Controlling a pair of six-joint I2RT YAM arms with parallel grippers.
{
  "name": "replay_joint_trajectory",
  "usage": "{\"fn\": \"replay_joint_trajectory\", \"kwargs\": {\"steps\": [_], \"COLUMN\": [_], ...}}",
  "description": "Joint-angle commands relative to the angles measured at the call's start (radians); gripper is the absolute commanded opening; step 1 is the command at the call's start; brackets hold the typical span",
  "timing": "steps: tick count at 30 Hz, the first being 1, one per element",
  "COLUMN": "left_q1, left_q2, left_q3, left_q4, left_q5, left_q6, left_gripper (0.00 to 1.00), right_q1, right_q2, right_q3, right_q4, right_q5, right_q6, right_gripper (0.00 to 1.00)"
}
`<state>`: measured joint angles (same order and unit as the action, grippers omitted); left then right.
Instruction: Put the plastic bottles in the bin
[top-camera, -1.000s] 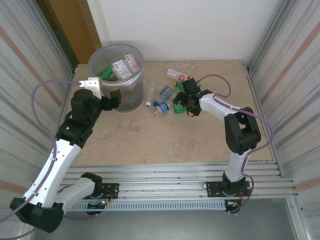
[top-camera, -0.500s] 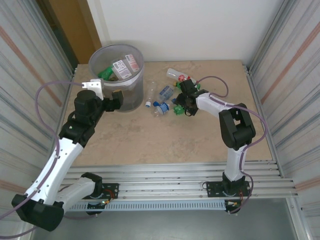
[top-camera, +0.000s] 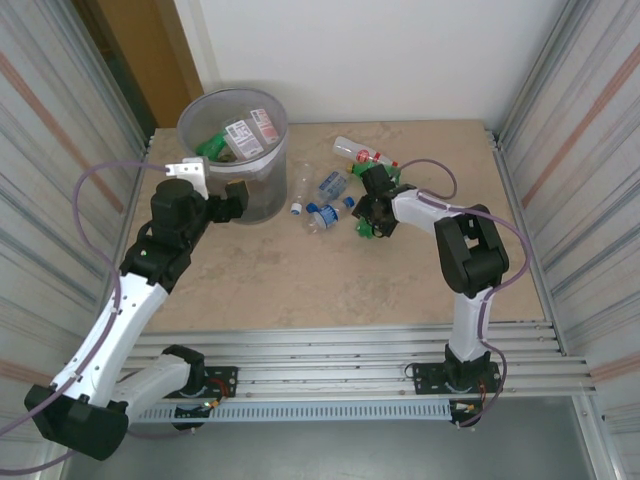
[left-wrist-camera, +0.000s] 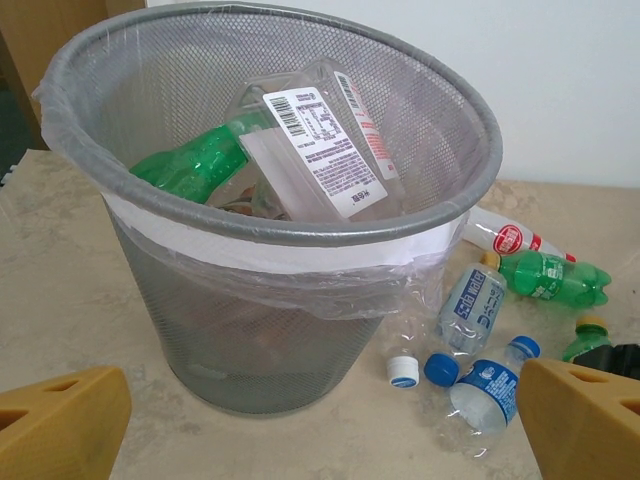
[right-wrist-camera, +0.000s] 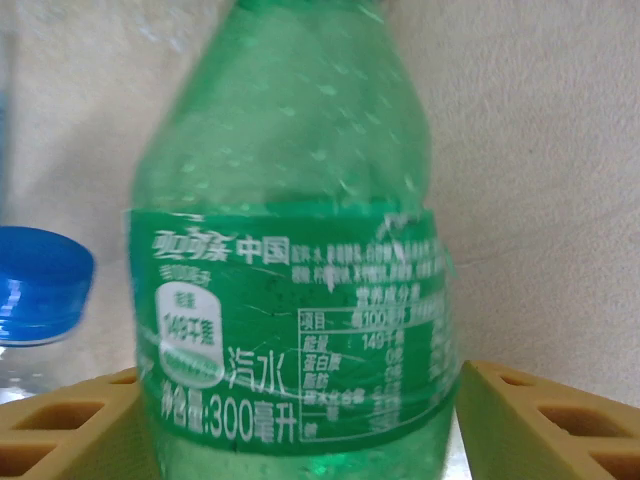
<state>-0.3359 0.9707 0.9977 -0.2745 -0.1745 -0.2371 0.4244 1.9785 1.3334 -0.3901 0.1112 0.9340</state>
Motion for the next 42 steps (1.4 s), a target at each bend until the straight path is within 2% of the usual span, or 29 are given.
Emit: {"fn": "replay_joint_trajectory", "kwargs": {"steps": [1,11,21,27,33,42], "left_q1": [-0.002,-0.002,0.0,0.0,-0.006,-0.063], "left_q2": [0.003,0.012,0.026,0.059,0.116,0.252], "left_q3": [-0.014,-0.02,-0.018,-0.009,0.011,0.108], "left_q4": [0.044,0.056,0.088,0.137,0.231,0.318], "left_q5": [0.01,0.023,0.097,0.214,0.411,0.685], "left_q6": [-0.018,-0.032,-0.069,-0.116,-0.181,-0.232], "left_gripper": [0.99,0.99,0.99,0.98,0.97,0.96], "right_q1": [-0.007,-0.006,0.061,0.117,0.175,0.253], "right_q2": [0.024,-0.009,-0.229,-0.413,-0.569,-0.68], "right_q3": [-0.015,-0.069,-0.169,-0.266,-0.35,-0.385], "right_q4": [-0.017,-0.016,0.031,0.177,0.371,0.551], "right_q5": [-0.002,0.001,0.111,0.101,0.024,-0.101], "right_q6": [-0.02,-0.066,-0.202,-0.294,-0.397,-0.527], "right_gripper": [0.69,0.5,0.45,0.44,0.44,0.43]}}
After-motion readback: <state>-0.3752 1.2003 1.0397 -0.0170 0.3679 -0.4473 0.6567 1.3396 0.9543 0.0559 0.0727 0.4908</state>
